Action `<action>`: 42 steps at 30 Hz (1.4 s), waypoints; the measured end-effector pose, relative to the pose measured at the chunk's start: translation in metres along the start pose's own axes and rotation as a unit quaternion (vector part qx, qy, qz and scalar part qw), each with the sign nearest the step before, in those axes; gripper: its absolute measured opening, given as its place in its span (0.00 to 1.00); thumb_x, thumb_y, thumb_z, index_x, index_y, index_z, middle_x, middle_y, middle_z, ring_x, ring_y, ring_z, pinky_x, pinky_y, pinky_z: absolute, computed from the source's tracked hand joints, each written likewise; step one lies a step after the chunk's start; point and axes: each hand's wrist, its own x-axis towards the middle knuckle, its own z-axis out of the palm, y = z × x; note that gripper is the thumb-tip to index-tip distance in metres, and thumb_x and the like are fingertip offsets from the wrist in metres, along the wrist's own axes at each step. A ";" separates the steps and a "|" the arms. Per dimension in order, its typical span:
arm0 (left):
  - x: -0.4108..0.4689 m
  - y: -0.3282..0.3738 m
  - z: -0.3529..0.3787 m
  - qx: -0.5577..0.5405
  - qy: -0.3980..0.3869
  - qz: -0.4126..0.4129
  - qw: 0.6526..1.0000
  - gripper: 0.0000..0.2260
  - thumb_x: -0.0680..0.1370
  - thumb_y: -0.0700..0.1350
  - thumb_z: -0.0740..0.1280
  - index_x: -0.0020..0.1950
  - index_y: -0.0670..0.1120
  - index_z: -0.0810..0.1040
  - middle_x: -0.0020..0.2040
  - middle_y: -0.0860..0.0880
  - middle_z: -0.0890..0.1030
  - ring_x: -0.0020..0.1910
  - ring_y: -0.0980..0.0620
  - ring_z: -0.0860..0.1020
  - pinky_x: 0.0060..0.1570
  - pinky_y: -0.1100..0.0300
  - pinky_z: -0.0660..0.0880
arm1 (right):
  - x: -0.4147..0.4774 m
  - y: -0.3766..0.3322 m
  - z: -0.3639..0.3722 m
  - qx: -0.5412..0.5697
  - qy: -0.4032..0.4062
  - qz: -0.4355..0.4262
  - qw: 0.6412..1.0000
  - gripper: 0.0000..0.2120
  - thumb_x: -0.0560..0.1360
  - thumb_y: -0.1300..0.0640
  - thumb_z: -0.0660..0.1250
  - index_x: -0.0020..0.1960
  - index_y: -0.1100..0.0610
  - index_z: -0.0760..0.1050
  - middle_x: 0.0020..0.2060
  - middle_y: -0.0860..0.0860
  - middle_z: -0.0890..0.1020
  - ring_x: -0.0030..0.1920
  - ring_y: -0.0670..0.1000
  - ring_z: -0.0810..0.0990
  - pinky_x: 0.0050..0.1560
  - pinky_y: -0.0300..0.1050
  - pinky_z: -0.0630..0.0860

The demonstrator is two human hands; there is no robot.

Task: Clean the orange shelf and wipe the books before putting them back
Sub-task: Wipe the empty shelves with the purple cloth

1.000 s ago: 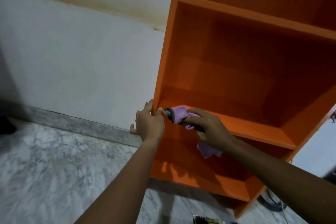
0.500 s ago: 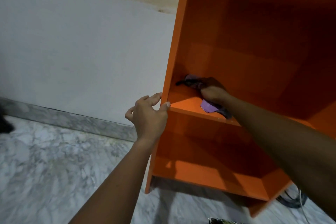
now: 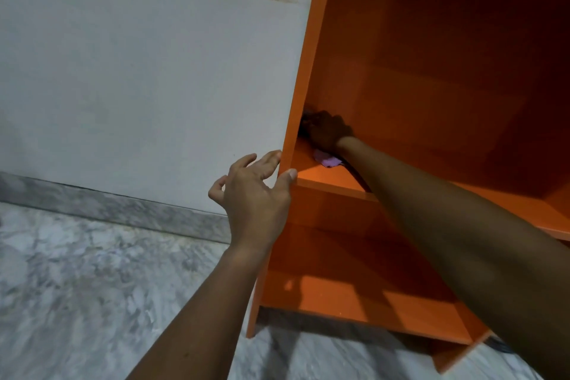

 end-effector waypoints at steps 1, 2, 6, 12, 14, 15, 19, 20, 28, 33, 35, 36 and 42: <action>0.000 0.001 -0.001 0.002 -0.002 -0.003 1.000 0.17 0.77 0.56 0.72 0.64 0.53 0.82 0.65 0.53 0.81 0.71 0.57 0.68 0.68 0.50 0.54 | -0.004 -0.001 0.000 0.016 0.000 0.000 1.000 0.29 0.77 0.33 0.48 0.73 0.44 0.68 0.72 0.54 0.72 0.67 0.62 0.73 0.68 0.64 0.69; 0.000 0.002 -0.001 0.004 -0.004 -0.007 1.000 0.17 0.77 0.56 0.72 0.64 0.53 0.82 0.65 0.53 0.81 0.71 0.57 0.68 0.69 0.49 0.54 | -0.011 -0.001 -0.001 0.026 0.000 -0.006 1.000 0.28 0.76 0.33 0.48 0.70 0.42 0.70 0.69 0.53 0.75 0.64 0.61 0.75 0.66 0.63 0.72; -0.003 0.006 -0.003 0.016 -0.009 -0.018 1.000 0.17 0.78 0.56 0.71 0.65 0.52 0.82 0.66 0.52 0.80 0.72 0.54 0.68 0.70 0.46 0.54 | -0.060 -0.009 -0.006 0.045 0.009 -0.069 0.997 0.19 0.82 0.41 0.48 0.50 0.42 0.77 0.55 0.49 0.82 0.51 0.55 0.82 0.54 0.58 0.79; -0.009 0.014 -0.008 0.031 -0.035 -0.033 0.998 0.19 0.80 0.57 0.67 0.69 0.53 0.79 0.68 0.49 0.79 0.72 0.48 0.70 0.69 0.45 0.56 | -0.132 -0.016 -0.010 0.003 0.055 -0.162 0.985 0.18 0.84 0.46 0.50 0.56 0.50 0.77 0.55 0.52 0.80 0.55 0.54 0.75 0.55 0.52 0.70; -0.011 0.008 -0.009 0.033 -0.057 -0.036 0.997 0.18 0.82 0.57 0.63 0.70 0.55 0.77 0.69 0.48 0.78 0.72 0.47 0.70 0.69 0.46 0.56 | -0.152 -0.013 -0.006 0.015 0.085 -0.173 0.981 0.17 0.84 0.45 0.52 0.58 0.49 0.78 0.56 0.50 0.77 0.56 0.54 0.73 0.53 0.51 0.70; -0.014 0.007 -0.011 0.030 -0.067 -0.039 0.997 0.18 0.83 0.57 0.61 0.71 0.55 0.76 0.69 0.48 0.78 0.73 0.47 0.70 0.70 0.45 0.56 | -0.164 -0.010 -0.004 0.032 0.110 -0.192 0.975 0.16 0.84 0.45 0.54 0.58 0.48 0.79 0.57 0.48 0.78 0.55 0.53 0.73 0.52 0.50 0.71; -0.024 0.010 -0.017 -0.027 -0.092 -0.070 0.993 0.20 0.84 0.60 0.52 0.69 0.58 0.77 0.64 0.51 0.81 0.68 0.46 0.73 0.71 0.41 0.57 | -0.178 0.001 0.003 0.091 0.184 -0.264 0.942 0.12 0.80 0.50 0.64 0.59 0.50 0.81 0.58 0.46 0.81 0.52 0.51 0.78 0.50 0.48 0.73; -0.025 0.016 -0.022 -0.060 -0.093 -0.092 0.990 0.18 0.84 0.61 0.51 0.63 0.61 0.79 0.60 0.55 0.81 0.67 0.48 0.73 0.72 0.41 0.56 | -0.175 0.000 0.004 0.129 0.207 -0.249 0.937 0.10 0.80 0.52 0.65 0.57 0.52 0.82 0.56 0.47 0.82 0.51 0.51 0.79 0.49 0.49 0.74; -0.029 0.030 -0.018 -0.221 -0.076 -0.171 0.957 0.40 0.71 0.77 0.43 0.66 0.57 0.80 0.69 0.50 0.79 0.70 0.47 0.73 0.75 0.35 0.58 | -0.145 -0.093 -0.038 0.582 0.284 -0.066 0.759 0.14 0.84 0.59 0.60 0.67 0.60 0.78 0.60 0.52 0.83 0.62 0.49 0.81 0.66 0.46 0.77; -0.030 0.025 -0.017 -0.242 -0.062 -0.165 0.954 0.32 0.75 0.73 0.44 0.56 0.60 0.83 0.61 0.55 0.82 0.67 0.51 0.75 0.75 0.36 0.59 | -0.165 -0.081 -0.008 0.380 0.298 -0.096 0.870 0.12 0.85 0.58 0.57 0.59 0.57 0.79 0.50 0.45 0.79 0.47 0.34 0.78 0.49 0.37 0.74; -0.032 0.027 -0.014 -0.190 -0.050 -0.128 0.972 0.32 0.79 0.67 0.43 0.66 0.56 0.80 0.67 0.54 0.79 0.68 0.56 0.70 0.77 0.38 0.52 | -0.171 -0.056 0.009 0.159 0.236 -0.081 0.955 0.12 0.85 0.56 0.56 0.54 0.56 0.78 0.48 0.53 0.80 0.48 0.50 0.80 0.52 0.51 0.72; -0.034 0.027 -0.013 -0.148 -0.034 -0.102 0.983 0.30 0.81 0.66 0.43 0.68 0.56 0.79 0.68 0.54 0.78 0.69 0.56 0.69 0.76 0.39 0.50 | -0.170 -0.049 0.014 0.068 0.228 -0.066 0.969 0.13 0.84 0.54 0.55 0.55 0.56 0.78 0.50 0.55 0.80 0.52 0.56 0.79 0.60 0.56 0.70; -0.057 0.025 0.004 0.092 -0.009 0.138 0.986 0.28 0.82 0.62 0.45 0.74 0.53 0.73 0.77 0.53 0.70 0.81 0.51 0.54 0.73 0.41 0.46 | -0.175 -0.032 0.009 -0.125 0.268 -0.098 0.950 0.18 0.81 0.47 0.51 0.51 0.52 0.78 0.49 0.54 0.81 0.56 0.58 0.77 0.74 0.68 0.54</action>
